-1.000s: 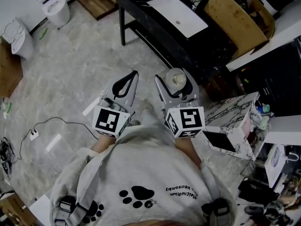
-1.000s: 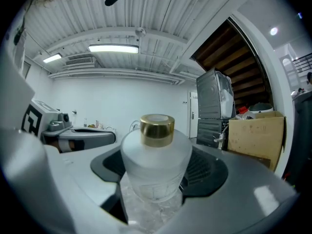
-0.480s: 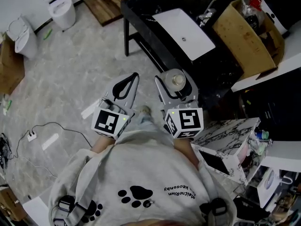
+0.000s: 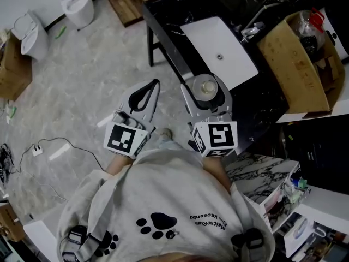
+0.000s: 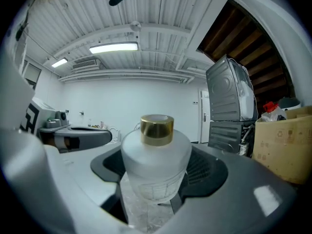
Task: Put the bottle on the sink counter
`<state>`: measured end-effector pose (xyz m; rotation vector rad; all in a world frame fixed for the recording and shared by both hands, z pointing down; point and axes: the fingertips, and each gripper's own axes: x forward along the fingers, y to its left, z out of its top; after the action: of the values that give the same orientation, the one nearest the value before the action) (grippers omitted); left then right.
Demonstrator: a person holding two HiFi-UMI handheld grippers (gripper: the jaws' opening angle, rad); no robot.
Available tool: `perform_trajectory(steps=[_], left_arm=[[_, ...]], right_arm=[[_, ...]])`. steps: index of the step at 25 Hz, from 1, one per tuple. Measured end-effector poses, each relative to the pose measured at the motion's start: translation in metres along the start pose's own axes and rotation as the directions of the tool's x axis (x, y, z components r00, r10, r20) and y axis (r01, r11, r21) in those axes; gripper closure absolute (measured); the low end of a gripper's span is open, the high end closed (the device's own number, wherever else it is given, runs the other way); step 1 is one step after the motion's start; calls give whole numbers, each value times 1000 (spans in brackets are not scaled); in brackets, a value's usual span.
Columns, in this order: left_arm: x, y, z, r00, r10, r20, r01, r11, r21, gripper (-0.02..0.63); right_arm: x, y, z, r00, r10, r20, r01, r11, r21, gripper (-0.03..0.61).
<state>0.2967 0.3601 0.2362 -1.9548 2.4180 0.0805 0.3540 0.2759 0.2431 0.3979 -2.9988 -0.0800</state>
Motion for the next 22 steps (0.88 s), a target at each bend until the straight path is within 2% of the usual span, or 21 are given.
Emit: perform_trajectory(steps=[6,13,22], left_arm=[[32,10,-2,999,48,-14,-48,999,22,612],[41,21,-4,994,101,-39,-99,994,38,612],[55,46,-13,992,111,-53,-110,993,33,612]], right_arm=[[25,-29,-6,999,32,-1,-32,999,15,242],[37,-42,-14,999,54,-8,-53,997,47,242],[65,-49,-16,998,63,-13,-62,996,63,242]])
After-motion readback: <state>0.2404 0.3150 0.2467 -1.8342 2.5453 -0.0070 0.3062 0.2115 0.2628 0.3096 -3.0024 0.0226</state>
